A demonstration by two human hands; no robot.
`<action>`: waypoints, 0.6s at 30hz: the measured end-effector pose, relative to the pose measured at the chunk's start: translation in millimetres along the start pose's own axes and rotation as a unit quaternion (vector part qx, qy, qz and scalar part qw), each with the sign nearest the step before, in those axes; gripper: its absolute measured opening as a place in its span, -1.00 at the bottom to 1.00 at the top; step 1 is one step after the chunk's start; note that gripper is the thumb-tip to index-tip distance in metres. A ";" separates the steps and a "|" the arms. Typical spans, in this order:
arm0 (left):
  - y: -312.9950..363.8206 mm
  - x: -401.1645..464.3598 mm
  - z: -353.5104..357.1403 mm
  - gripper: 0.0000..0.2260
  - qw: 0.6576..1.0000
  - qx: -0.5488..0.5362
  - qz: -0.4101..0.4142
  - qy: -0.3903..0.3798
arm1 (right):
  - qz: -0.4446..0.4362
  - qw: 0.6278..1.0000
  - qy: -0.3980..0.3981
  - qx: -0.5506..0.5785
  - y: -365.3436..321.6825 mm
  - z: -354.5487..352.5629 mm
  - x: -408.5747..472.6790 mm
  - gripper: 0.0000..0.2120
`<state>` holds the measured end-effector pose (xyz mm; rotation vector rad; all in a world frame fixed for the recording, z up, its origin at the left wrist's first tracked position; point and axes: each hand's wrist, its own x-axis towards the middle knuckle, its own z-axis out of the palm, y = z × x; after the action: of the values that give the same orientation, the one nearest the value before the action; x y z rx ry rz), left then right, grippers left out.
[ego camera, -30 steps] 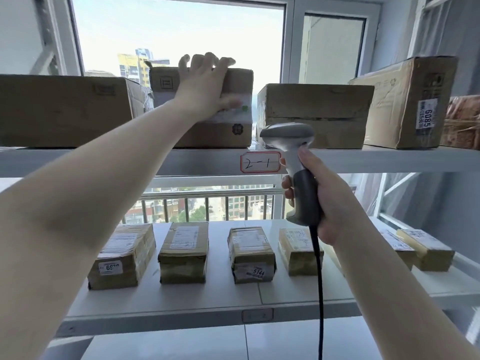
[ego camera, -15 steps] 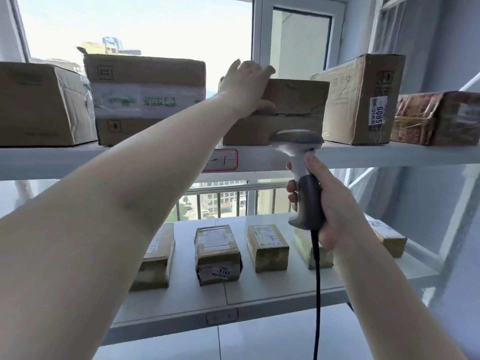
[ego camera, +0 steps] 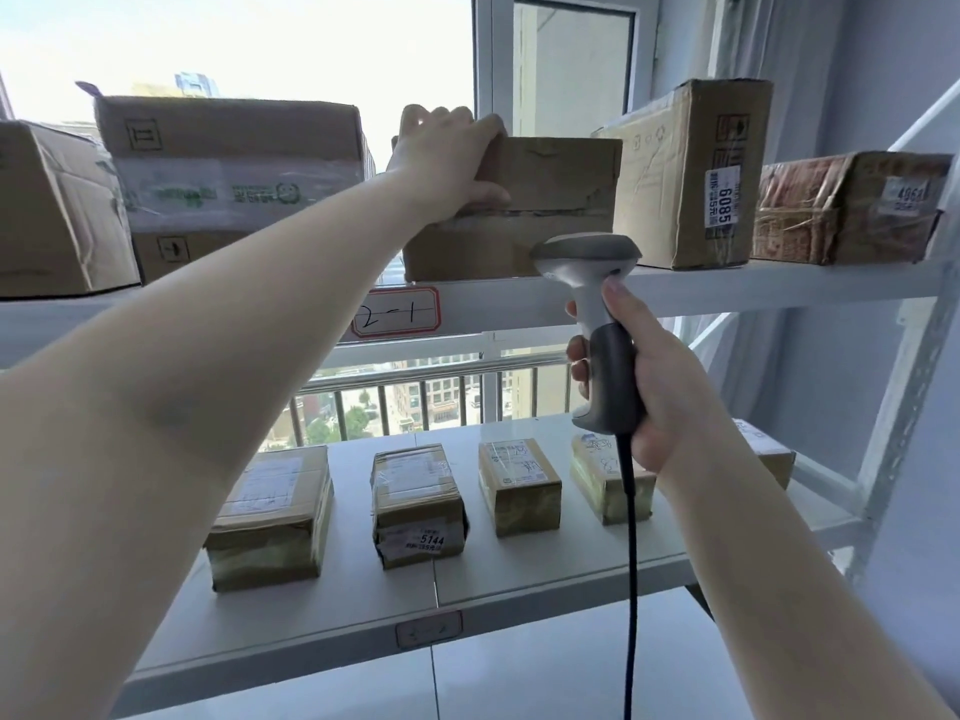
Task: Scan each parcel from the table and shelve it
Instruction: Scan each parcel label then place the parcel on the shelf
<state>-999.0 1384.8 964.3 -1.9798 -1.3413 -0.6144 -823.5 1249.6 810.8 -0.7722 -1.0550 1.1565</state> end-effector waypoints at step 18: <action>62.7 15.1 8.1 -0.41 0.994 -0.030 0.057 0.090 | -0.006 0.999 0.033 0.012 -7.8 -36.0 6.4 -0.56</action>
<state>-935.0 1384.2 953.1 -1.9812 -1.1054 -0.7651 -786.6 1255.0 807.1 -0.7786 -0.9874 1.1235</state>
